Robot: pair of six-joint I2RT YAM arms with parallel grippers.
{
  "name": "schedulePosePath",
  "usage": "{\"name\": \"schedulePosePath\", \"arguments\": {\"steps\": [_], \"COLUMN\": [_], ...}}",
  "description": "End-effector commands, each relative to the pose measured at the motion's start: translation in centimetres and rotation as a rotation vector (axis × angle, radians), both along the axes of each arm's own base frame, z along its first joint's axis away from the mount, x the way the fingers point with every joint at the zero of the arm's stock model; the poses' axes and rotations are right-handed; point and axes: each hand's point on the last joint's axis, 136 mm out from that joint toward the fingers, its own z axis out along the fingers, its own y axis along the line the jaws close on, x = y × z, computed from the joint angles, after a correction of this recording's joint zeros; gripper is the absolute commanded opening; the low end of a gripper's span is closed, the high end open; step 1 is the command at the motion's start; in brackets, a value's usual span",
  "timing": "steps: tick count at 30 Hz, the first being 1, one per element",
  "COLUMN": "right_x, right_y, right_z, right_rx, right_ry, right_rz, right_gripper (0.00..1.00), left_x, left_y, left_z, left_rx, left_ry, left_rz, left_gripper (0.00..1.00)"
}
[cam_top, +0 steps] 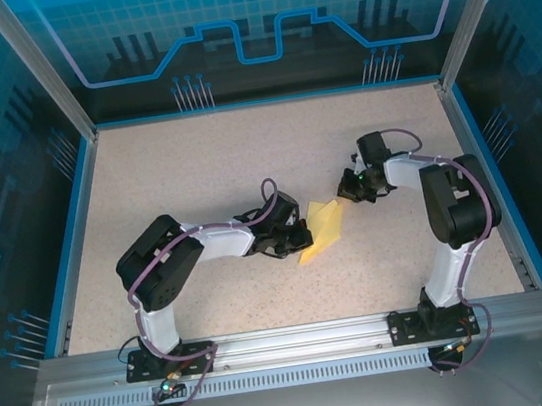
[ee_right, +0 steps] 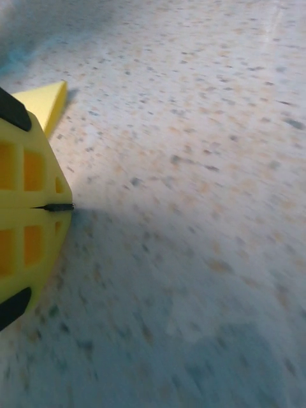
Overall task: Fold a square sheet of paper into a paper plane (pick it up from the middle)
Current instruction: Fourth fold the wing at the center of the table.
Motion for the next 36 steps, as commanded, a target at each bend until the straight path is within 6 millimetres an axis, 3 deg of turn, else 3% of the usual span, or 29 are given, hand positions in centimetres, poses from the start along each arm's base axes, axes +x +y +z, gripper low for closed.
{"name": "schedulePosePath", "arguments": {"steps": [1, 5, 9, 13, 19, 28, 36], "right_x": [0.9, 0.2, -2.3, -4.7, -7.0, -9.7, -9.8], "right_y": [-0.5, 2.0, 4.8, 6.2, 7.9, 12.6, 13.8], "right_z": [1.3, 3.2, 3.3, 3.4, 4.2, 2.4, 0.3], "right_rx": [-0.001, 0.111, 0.171, 0.177, 0.179, 0.177, 0.195], "right_ry": [-0.05, -0.128, -0.118, -0.111, -0.13, -0.133, -0.105], "right_rz": [-0.017, 0.085, 0.188, 0.224, 0.292, 0.453, 0.488], "right_gripper": [0.04, 0.05, 0.05, 0.05, 0.06, 0.05, 0.05], "left_x": [-4.9, -4.6, -4.5, -4.8, -5.9, -6.9, -6.9], "left_y": [4.7, 4.7, 5.1, 5.7, 7.1, 8.3, 8.4], "left_z": [-5.7, -5.6, -5.5, -5.2, -4.7, -3.8, -3.6], "left_rx": [0.241, 0.247, 0.268, 0.289, 0.316, 0.331, 0.329], "left_ry": [0.183, 0.178, 0.166, 0.154, 0.154, 0.142, 0.144], "left_rz": [-0.029, -0.031, -0.036, -0.053, -0.074, -0.089, -0.086], "left_gripper": [0.0, 0.0, 0.0, 0.0, 0.0, 0.0, 0.0]}}
